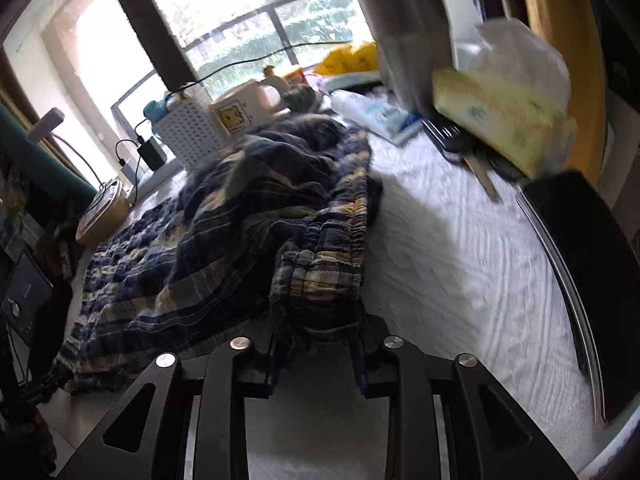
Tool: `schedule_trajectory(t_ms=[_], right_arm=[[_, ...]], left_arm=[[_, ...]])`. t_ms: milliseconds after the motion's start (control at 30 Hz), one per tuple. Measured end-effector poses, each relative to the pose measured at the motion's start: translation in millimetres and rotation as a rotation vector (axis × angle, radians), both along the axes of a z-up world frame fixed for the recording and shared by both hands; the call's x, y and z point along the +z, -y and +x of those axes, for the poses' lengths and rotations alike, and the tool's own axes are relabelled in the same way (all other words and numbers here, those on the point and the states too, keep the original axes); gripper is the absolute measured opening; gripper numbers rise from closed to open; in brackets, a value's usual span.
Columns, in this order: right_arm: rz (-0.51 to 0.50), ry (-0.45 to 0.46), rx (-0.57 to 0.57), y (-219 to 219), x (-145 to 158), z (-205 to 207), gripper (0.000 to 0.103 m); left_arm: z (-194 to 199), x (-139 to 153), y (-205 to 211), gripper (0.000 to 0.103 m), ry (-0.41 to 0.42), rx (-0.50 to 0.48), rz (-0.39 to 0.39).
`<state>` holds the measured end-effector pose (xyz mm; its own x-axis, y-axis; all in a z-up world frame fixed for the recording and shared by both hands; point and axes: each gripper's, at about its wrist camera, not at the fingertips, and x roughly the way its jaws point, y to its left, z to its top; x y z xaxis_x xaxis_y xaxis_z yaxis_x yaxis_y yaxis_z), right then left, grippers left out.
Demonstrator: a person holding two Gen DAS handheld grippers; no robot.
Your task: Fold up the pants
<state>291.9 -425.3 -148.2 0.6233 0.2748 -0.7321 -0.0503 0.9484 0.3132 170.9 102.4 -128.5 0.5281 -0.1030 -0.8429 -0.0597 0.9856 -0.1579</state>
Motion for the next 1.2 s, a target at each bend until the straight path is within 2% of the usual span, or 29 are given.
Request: schedule_trajectory(t_ms=[67,200,367,467,500,600,700,733,767,833,967,1067,1200], right_arm=[[-0.038,0.014,-0.053,12.8,5.5,-7.8,0.055],[-0.056,0.111,-0.095,33.2,34.0,-26.8,0.055],[-0.071,0.230,0.051,-2.7,61.4,-23.7,0.055],[-0.102,0.254,0.175,-45.3,61.2,-8.0,0.054],[-0.115,0.246,0.215,-59.3,54.7,1.5,0.054],[-0.100,0.160,0.240,-73.0,29.1,24.6,0.054],[-0.065,-0.043,0.248,-78.4,-15.2,45.9,0.055],[-0.080,0.011,0.251,-80.9,-13.4,40.0,0.057],[-0.079,0.005,0.267,-82.4,-14.6,37.0,0.066],[-0.082,0.010,0.269,-86.0,-13.8,31.0,0.071],[-0.171,0.011,0.317,-98.6,-10.6,15.2,0.076],[-0.199,-0.007,0.357,-100.3,-7.8,5.0,0.077],[-0.210,0.018,0.379,-94.6,7.0,-3.1,0.077]], left_arm=[[-1.7,8.2,-11.5,0.042,0.027,0.027,0.014],[4.0,39.1,-11.5,0.042,0.132,0.006,0.057],[29.1,56.3,34.8,0.043,0.208,-0.157,0.043],[49.8,47.6,79.1,0.044,0.205,-0.307,0.044],[56.1,42.9,86.7,0.044,0.194,-0.329,0.053],[78.3,18.7,106.4,0.044,0.122,-0.372,0.056],[90.2,-8.9,106.3,0.044,0.024,-0.371,0.106],[89.9,-14.5,104.0,0.044,0.010,-0.362,0.129],[86.9,-17.1,100.0,0.046,0.030,-0.364,0.133],[81.3,-18.2,87.8,0.053,0.029,-0.343,0.144],[70.4,-19.4,60.9,0.053,0.023,-0.286,0.148],[62.2,-17.2,38.6,0.053,0.000,-0.237,0.151],[64.2,0.1,9.6,0.053,0.050,-0.181,0.162]])
